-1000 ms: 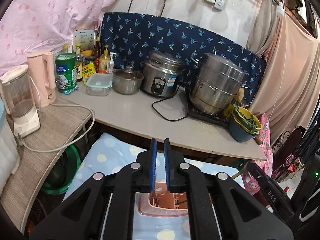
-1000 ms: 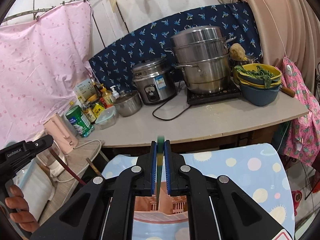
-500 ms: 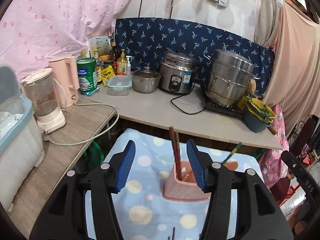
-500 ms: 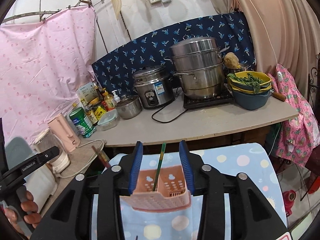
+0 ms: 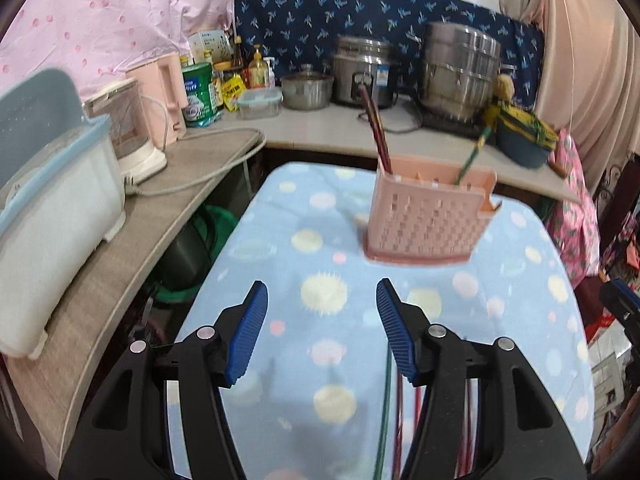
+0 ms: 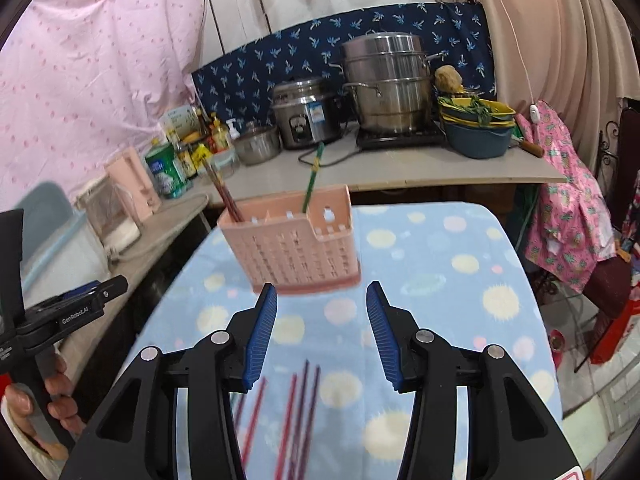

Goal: Organize utensils
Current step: 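Grasp a green chopstick with left gripper while right gripper grasps a dark-red chopstick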

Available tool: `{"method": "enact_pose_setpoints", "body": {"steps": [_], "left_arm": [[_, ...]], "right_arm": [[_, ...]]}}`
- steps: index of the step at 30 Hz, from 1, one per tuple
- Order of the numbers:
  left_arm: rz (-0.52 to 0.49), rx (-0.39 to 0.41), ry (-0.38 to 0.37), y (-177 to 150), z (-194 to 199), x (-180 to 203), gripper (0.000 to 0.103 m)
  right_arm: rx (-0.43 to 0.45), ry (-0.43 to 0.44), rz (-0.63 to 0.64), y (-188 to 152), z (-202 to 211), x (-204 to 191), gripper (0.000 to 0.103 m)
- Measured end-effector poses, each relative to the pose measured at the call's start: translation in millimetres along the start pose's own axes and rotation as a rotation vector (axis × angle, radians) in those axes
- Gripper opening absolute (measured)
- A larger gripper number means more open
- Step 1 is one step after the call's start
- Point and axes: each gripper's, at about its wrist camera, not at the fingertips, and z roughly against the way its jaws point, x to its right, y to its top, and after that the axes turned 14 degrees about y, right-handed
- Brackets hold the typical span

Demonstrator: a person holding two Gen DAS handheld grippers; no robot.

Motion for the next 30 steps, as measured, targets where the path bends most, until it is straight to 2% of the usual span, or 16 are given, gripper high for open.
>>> {"method": "enact_pose_setpoints", "body": {"steps": [7,17,26,30], "left_arm": [[-0.056,-0.071,0.011,-62.2,3.6,2.1,0.054],[-0.101,-0.184,-0.016,-128.7,2.5,9.9,0.054],[-0.128,-0.234,-0.03,-159.4,2.0,15.4,0.054],[-0.147,-0.249,-0.028,-168.6,0.3,18.8,0.054]], "right_arm": [[-0.097,-0.041,0.043,-66.3,9.9,-8.5,0.046],[-0.255,-0.024,-0.002,-152.7,4.1,-10.0,0.046],[-0.31,-0.002,0.002,-183.4,-9.1,-21.4,0.043],[-0.333,0.004,0.002,-188.7,-15.1,-24.3,0.032]]}}
